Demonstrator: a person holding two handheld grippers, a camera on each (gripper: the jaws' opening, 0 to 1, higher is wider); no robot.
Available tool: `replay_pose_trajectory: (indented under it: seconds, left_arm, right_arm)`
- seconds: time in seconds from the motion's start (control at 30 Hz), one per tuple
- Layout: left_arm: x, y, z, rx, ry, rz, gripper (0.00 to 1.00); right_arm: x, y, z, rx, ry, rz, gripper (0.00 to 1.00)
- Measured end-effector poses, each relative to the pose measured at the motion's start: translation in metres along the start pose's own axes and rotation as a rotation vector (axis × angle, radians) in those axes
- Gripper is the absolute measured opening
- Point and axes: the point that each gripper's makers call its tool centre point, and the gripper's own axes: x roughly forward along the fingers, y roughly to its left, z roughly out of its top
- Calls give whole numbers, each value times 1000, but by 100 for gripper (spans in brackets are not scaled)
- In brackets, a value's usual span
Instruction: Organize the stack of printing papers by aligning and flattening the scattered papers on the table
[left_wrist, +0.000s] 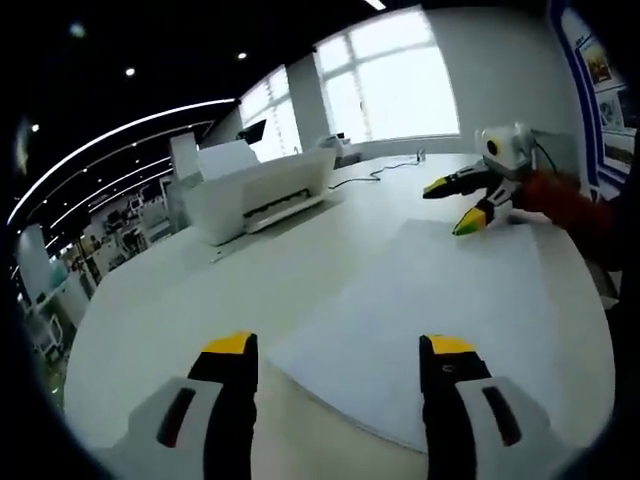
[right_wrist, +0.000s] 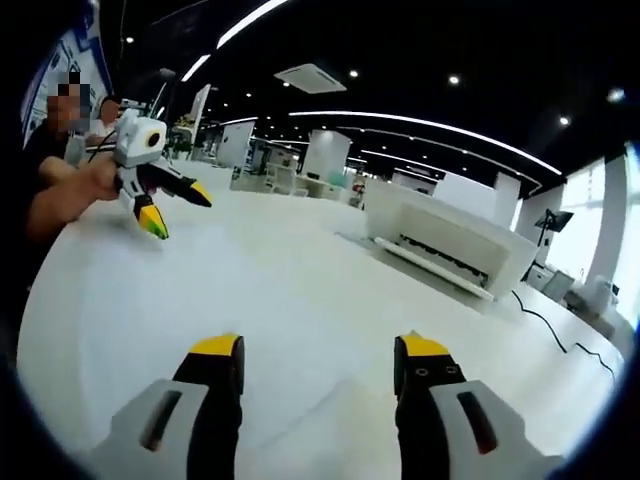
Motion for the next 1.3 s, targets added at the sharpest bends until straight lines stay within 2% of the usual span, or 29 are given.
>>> replay_pose_trajectory:
  seconds: [0.13,0.27,0.47,1.3]
  left_arm:
    - [-2,-7,-4,-38,10,-38,67]
    - [-7,-11,-7,-47,20,-48,68]
    - [-24,-19,-6,-77,1,-56,68]
    - [-118,-40,-4,-93,-43,17,66]
  right_arm:
    - [-9,3,-4,31,2,15,56]
    - [-21,7,-2,51,-6,25,56]
    - [-40,18,1,82,-12,63,56]
    - [-132,44,10,114,-71,49,55]
